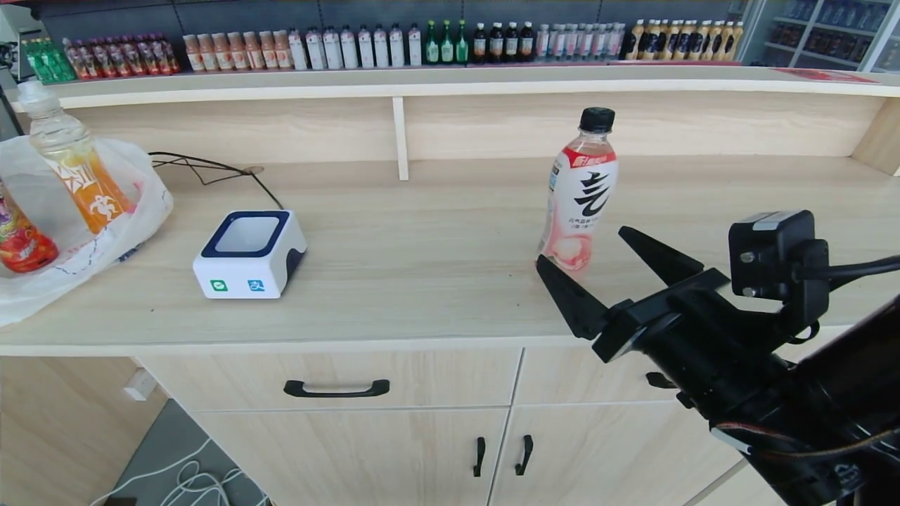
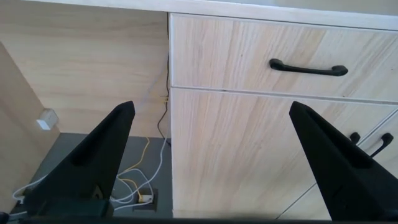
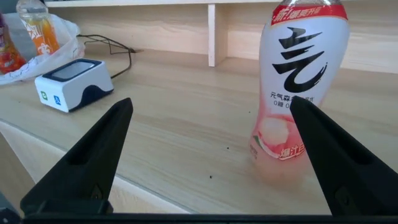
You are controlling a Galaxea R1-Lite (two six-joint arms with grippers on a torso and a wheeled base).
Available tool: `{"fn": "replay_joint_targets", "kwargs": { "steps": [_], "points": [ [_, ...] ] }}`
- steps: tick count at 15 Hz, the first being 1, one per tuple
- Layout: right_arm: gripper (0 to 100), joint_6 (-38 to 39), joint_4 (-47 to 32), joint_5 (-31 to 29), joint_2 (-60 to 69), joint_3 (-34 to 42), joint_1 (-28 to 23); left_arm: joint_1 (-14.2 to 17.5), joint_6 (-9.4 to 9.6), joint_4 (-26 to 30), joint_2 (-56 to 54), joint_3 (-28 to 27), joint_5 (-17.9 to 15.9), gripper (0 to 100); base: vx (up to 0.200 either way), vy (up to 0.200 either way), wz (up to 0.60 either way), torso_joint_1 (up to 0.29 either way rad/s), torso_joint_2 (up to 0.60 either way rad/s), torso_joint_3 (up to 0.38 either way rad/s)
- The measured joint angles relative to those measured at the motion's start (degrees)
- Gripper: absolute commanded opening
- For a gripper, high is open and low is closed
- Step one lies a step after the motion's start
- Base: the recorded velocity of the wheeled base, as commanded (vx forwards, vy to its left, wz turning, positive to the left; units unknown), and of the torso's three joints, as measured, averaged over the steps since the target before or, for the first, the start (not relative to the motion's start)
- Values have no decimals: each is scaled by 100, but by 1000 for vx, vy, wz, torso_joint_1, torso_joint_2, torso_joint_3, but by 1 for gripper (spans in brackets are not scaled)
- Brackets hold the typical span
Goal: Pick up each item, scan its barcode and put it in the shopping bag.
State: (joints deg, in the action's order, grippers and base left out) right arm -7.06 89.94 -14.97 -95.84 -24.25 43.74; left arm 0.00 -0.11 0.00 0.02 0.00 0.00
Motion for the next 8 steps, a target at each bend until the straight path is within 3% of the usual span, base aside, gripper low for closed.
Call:
{"fn": "replay_joint_targets", "kwargs": {
  "steps": [2, 8],
  "points": [
    [100, -11, -4, -35, -32, 49, 6, -7, 11, 0, 0, 0, 0, 100, 0, 0, 0, 0, 0, 0],
    [100, -299, 0, -939, -105, -188, 11, 0, 13, 0, 0, 0, 0, 100, 0, 0, 0, 0, 0, 0]
  ]
}}
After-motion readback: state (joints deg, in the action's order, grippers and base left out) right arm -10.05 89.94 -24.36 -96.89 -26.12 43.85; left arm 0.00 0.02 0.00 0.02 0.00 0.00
